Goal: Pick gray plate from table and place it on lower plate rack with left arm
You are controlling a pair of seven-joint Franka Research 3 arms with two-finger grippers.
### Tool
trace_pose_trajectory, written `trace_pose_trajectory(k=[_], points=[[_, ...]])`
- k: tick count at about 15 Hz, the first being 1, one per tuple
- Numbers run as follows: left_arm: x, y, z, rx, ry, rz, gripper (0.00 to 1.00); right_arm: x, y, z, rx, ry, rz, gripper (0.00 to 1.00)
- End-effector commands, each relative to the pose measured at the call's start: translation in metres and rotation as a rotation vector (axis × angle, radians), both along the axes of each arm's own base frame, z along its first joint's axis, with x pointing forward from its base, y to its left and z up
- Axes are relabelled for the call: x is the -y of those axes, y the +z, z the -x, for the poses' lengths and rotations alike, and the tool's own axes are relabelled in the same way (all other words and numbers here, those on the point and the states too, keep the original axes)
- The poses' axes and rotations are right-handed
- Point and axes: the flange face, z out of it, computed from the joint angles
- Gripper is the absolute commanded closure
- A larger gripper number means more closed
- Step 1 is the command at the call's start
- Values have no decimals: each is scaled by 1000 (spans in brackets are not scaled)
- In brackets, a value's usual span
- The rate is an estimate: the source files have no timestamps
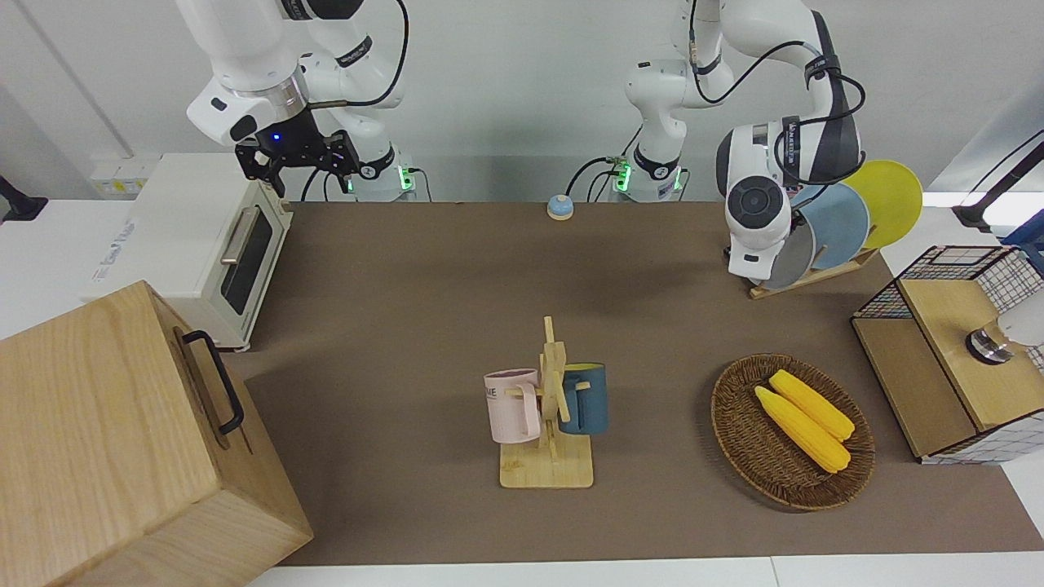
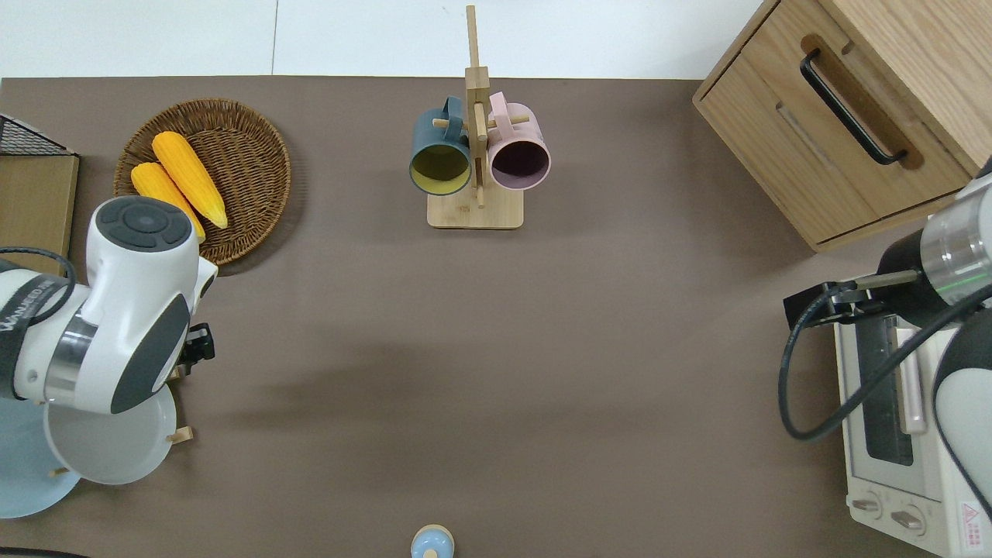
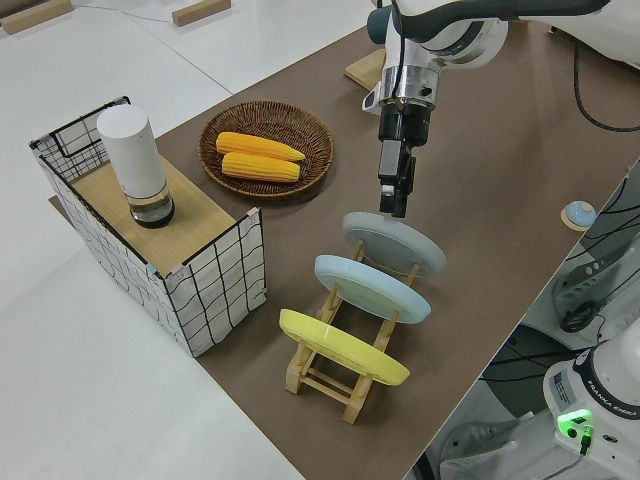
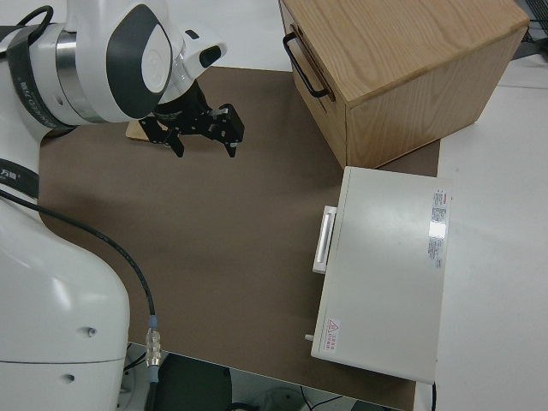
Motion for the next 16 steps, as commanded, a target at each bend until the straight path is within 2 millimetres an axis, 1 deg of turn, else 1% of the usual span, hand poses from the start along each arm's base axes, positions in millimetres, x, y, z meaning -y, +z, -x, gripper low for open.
trace_pose_trajectory(k=[1,3,4,5,7,8,10,12,13,16], points=[[37,39,-9,151,36,149,7,2,5,2,-1,-16,9,17],[67,46,-9,161,-50,151,7,2,5,2,-1,-16,9,17],[77,54,-8,170,-82,156,7,2,5,2,-1,-16,10,17],[78,69,-9,184,-103,170,5,2,5,2,-1,-16,9,17],[75,96,-10,176,-179,242,2,2,5,2,-1,-16,9,17],[68,111,-13,181,-208,288,2,2,5,2,-1,-16,9,17],[57,144,-21,217,-270,323,0,2,5,2,-1,-16,9,17],[41,167,-25,245,-257,349,0,2,5,2,-1,-16,9,17],[37,179,-25,256,-254,374,0,2,5,2,-1,-16,9,17],[10,212,-22,260,-240,450,2,2,5,2,-1,-16,9,17]])
